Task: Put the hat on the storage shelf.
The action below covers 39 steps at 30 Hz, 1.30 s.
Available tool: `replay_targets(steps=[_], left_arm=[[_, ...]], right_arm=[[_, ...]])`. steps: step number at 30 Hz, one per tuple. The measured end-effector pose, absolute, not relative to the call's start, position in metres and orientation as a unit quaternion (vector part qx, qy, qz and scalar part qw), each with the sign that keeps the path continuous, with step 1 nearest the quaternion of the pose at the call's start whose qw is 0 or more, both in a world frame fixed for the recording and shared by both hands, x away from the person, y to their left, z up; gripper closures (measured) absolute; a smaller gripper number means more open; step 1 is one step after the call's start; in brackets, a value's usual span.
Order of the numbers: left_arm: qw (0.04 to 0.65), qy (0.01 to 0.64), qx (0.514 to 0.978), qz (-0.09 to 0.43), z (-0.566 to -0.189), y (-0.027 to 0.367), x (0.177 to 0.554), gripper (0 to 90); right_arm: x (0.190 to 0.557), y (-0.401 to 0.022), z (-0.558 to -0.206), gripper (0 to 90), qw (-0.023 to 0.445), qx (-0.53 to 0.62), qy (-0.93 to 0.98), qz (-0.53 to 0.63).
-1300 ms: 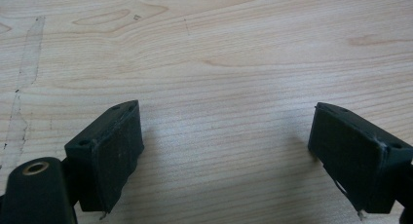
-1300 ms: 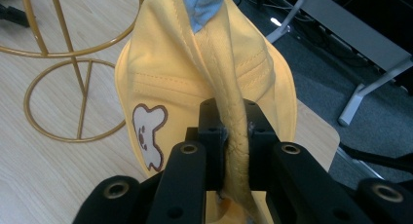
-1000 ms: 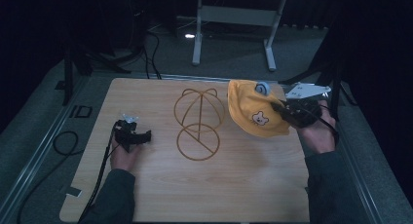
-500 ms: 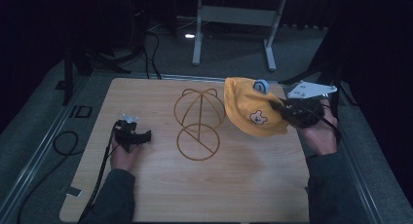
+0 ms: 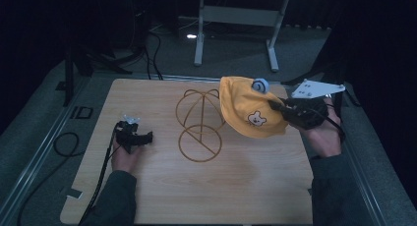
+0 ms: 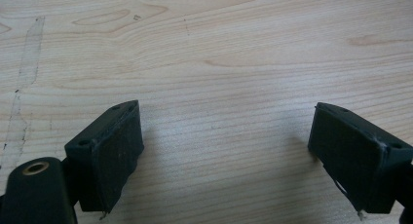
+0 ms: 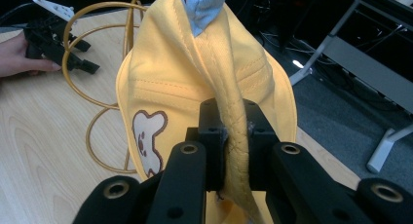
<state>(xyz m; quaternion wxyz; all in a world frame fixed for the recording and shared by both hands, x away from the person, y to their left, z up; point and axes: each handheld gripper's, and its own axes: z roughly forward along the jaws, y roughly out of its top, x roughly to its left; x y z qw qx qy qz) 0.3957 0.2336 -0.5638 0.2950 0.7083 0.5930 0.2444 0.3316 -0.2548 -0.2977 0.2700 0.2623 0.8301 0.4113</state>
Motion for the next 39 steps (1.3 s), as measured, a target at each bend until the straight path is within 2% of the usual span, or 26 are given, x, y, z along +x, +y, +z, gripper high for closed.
replay_targets(steps=[39], left_arm=[[0.295,0.593,0.709,0.244,-0.564,0.234,0.396,12.8]], right_arm=[[0.359,-0.210,-0.271,81.9,0.246,0.198,0.859,0.402]])
